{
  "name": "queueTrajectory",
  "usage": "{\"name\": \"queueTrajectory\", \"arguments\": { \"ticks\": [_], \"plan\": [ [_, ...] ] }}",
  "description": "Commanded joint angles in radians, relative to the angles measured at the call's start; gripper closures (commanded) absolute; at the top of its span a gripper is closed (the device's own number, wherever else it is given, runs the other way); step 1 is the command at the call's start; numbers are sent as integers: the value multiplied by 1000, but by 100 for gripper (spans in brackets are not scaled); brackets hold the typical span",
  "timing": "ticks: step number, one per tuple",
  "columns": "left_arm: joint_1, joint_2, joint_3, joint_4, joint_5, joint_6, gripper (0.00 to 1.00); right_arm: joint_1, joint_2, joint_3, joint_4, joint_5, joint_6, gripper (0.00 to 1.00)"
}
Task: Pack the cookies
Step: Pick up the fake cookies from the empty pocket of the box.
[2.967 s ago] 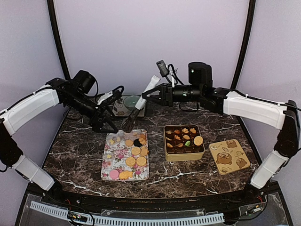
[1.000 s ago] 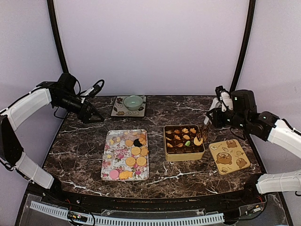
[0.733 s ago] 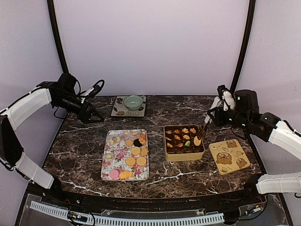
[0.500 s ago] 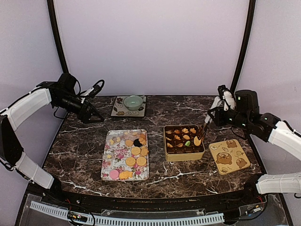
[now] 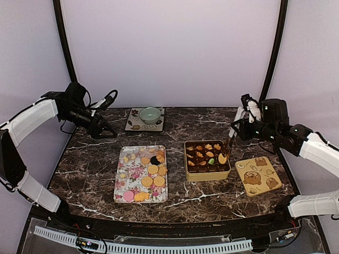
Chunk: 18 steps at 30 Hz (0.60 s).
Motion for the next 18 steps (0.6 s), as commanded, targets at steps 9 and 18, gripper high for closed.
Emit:
{"name": "queueTrajectory", "arguments": {
  "ticks": [9, 18],
  "plan": [
    [2, -16, 10, -41, 19, 32, 4, -48, -1, 63, 10, -277, -216, 100],
    [3, -11, 13, -51, 20, 35, 5, -49, 43, 138, -63, -389, -378, 100]
  ]
}}
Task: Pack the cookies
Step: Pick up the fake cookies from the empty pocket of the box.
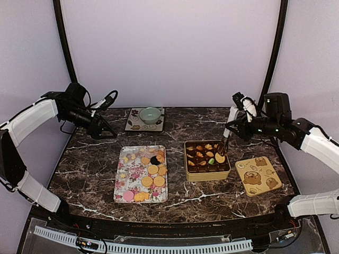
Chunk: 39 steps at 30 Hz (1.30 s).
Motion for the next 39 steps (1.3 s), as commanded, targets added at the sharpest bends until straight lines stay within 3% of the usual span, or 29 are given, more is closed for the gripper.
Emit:
{"name": "queueTrajectory", "arguments": {
  "ticks": [1, 8, 20, 33, 39],
  "plan": [
    [2, -11, 14, -41, 20, 18, 5, -2, 28, 71, -8, -80, -107, 100],
    [3, -11, 11, -49, 17, 21, 6, -3, 49, 87, -85, -69, -201, 100],
    [2, -3, 15, -53, 29, 17, 7, -2, 31, 53, -54, -62, -269, 100],
    [3, -1, 16, -57, 27, 18, 8, -2, 116, 100, -81, -142, -407, 100],
    [3, 0, 17, -59, 24, 22, 8, -1, 112, 78, -98, -94, -454, 100]
  ]
}}
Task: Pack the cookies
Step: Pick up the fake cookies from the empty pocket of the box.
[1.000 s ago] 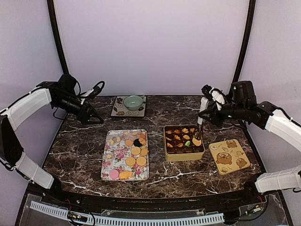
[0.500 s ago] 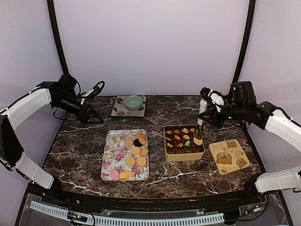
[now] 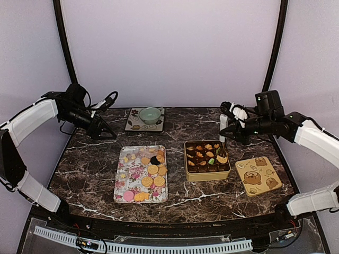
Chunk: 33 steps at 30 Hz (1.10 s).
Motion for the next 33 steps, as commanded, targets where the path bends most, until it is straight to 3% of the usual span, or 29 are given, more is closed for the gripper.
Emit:
{"name": "queueTrajectory", "arguments": {
  "ticks": [1, 11, 24, 33],
  "plan": [
    [2, -2, 18, -32, 18, 19, 8, 0, -6, -6, 3, 47, -78, 100],
    [2, -1, 16, -32, 25, 17, 9, 33, -25, -55, 15, 106, -107, 100],
    [3, -13, 6, -40, 33, 18, 9, 51, 69, 129, -109, 89, -203, 100],
    [2, -14, 3, -47, 46, 29, 10, 79, 32, 139, -98, -38, -156, 100]
  ]
}}
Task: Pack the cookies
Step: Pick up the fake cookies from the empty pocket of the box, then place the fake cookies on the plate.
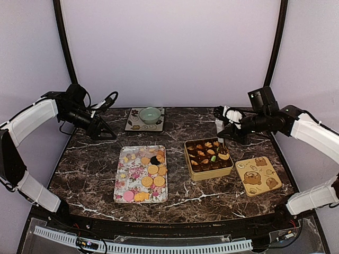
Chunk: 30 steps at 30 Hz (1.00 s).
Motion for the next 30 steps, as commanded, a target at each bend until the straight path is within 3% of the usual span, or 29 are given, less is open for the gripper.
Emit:
{"name": "queueTrajectory", "arguments": {
  "ticks": [1, 10, 18, 24, 30],
  "plan": [
    [3, -15, 1, -33, 31, 21, 10, 30, -46, 43, 29, -72, 53, 100],
    [2, -6, 0, -39, 42, 29, 10, 86, -93, -8, 49, -143, 204, 100],
    [3, -4, -3, -48, 43, 36, 10, 103, -166, -3, 148, -90, 263, 100],
    [2, 3, -9, -47, 49, 34, 11, 167, -129, 49, 337, -132, 400, 100],
    [16, 13, -25, -25, 19, 7, 11, 292, 35, 51, 562, -143, 526, 100]
  ]
}}
